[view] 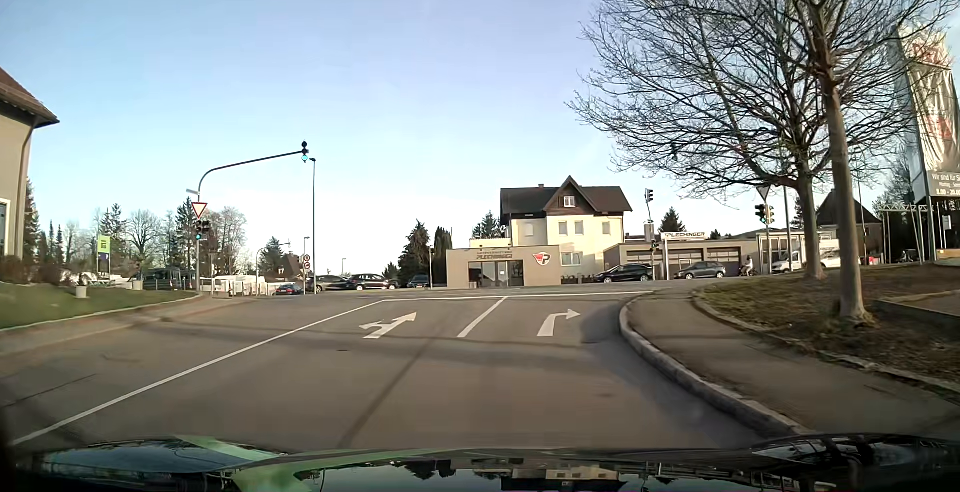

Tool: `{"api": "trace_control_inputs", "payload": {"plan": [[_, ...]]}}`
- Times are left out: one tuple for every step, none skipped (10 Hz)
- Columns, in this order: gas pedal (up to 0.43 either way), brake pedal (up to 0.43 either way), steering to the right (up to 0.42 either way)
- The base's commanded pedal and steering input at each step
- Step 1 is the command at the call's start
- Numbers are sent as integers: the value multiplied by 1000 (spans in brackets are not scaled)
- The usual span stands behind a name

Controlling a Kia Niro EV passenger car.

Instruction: Follow the waypoints while adhering to traffic rules and regulations

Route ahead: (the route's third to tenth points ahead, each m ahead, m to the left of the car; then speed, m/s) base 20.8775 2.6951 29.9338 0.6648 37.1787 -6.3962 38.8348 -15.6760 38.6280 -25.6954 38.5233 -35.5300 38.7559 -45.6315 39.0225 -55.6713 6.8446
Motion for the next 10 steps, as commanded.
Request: {"api": "trace_control_inputs", "payload": {"plan": [[228, 0, -6], [240, 0, -2], [240, 0, -1], [240, 0, -1], [248, 0, 0], [248, 0, 4], [248, 0, 10], [248, 0, 20], [240, 0, 30], [220, 0, 46]]}}
